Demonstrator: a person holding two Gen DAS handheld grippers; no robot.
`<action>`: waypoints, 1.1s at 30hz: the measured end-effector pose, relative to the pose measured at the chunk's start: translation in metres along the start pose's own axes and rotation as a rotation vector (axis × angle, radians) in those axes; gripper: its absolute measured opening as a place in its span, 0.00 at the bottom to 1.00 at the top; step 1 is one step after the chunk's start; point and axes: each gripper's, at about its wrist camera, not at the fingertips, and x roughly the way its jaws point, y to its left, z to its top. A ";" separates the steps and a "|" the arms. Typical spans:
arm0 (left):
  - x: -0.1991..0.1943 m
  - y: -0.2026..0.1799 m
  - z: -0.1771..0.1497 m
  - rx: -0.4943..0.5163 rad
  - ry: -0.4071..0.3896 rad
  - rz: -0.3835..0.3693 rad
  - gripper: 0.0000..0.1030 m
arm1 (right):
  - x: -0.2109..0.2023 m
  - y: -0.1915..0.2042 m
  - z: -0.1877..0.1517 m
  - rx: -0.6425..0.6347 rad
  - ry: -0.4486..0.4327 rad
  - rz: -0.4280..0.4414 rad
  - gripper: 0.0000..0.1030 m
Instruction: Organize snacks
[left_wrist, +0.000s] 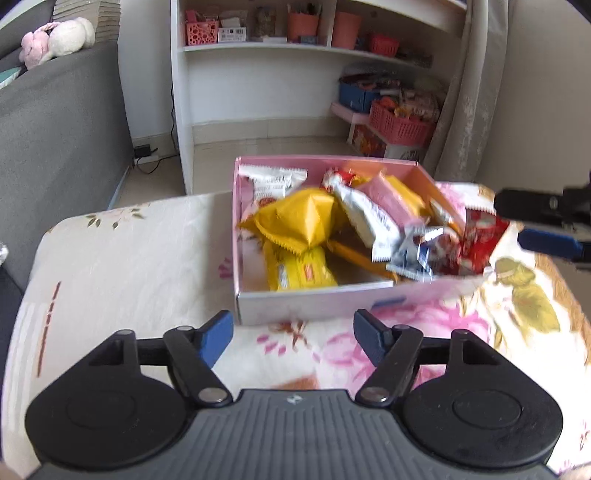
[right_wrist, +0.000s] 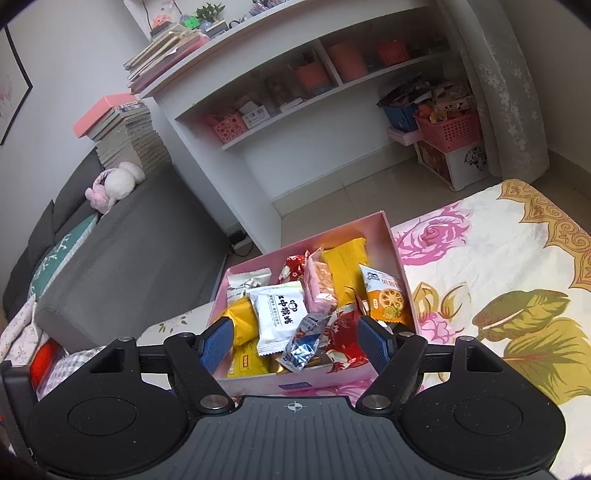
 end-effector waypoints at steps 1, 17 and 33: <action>0.001 -0.002 -0.003 0.006 0.031 0.009 0.64 | -0.001 -0.001 -0.001 0.002 0.005 -0.002 0.75; -0.005 -0.011 -0.018 -0.010 0.068 0.046 0.36 | -0.010 0.011 -0.011 -0.092 0.060 0.006 0.80; 0.001 -0.031 0.042 0.015 -0.097 0.047 0.47 | -0.010 0.001 -0.006 -0.058 0.045 -0.015 0.80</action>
